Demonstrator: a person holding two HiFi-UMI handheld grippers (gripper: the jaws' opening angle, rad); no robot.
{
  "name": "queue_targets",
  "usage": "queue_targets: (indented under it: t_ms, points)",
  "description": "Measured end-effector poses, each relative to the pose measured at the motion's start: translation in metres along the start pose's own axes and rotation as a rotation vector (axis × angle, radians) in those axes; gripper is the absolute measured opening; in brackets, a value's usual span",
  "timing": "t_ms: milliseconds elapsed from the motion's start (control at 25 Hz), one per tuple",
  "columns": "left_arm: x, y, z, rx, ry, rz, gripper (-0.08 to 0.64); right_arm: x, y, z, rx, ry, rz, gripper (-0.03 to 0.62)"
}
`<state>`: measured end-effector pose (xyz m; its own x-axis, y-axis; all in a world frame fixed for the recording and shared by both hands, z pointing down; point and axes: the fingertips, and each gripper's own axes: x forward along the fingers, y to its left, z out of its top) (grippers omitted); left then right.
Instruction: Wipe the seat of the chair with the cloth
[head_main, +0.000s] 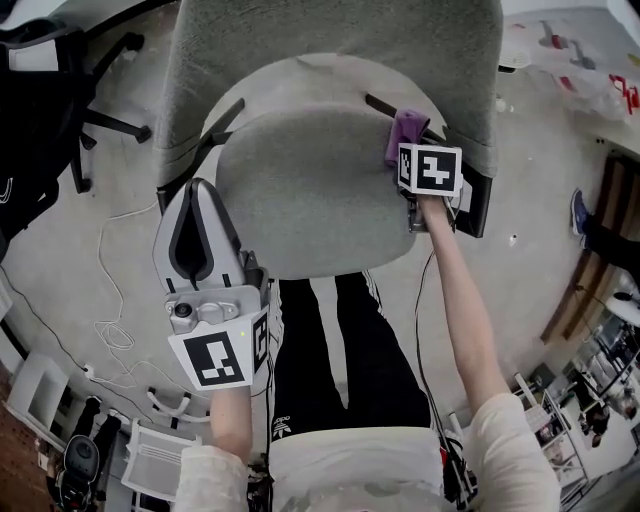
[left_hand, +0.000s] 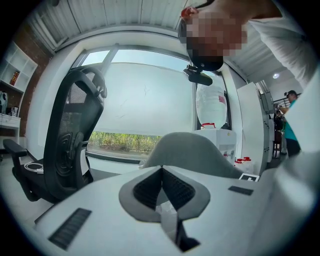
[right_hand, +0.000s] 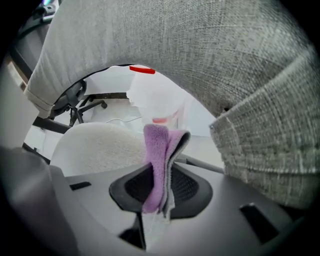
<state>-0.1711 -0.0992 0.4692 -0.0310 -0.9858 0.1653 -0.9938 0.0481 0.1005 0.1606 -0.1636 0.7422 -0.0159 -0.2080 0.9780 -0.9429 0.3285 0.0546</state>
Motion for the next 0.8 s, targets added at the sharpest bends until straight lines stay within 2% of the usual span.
queue_targets:
  t_ms: [160,280,360,480,680,800]
  points:
    - [-0.007,0.015,0.002,-0.007,-0.006,0.043,0.012,-0.006,0.0,0.002,0.073,-0.017,-0.005,0.092]
    - [-0.012,0.026,0.005,-0.007,-0.013,0.073,0.012,-0.025,0.023,0.013,0.095,-0.08,0.06,0.092]
    - [-0.017,0.034,0.006,-0.005,-0.017,0.092,0.012,-0.04,0.059,0.019,0.088,-0.124,0.153,0.091]
    - [-0.022,0.044,0.004,-0.008,-0.01,0.122,0.012,-0.06,0.136,0.019,0.057,-0.155,0.337,0.091]
    - [-0.029,0.061,0.005,-0.017,-0.01,0.157,0.012,-0.077,0.267,-0.007,0.021,-0.093,0.605,0.091]
    - [-0.033,0.07,0.003,-0.019,-0.006,0.169,0.012,-0.076,0.326,-0.027,-0.027,-0.047,0.692,0.092]
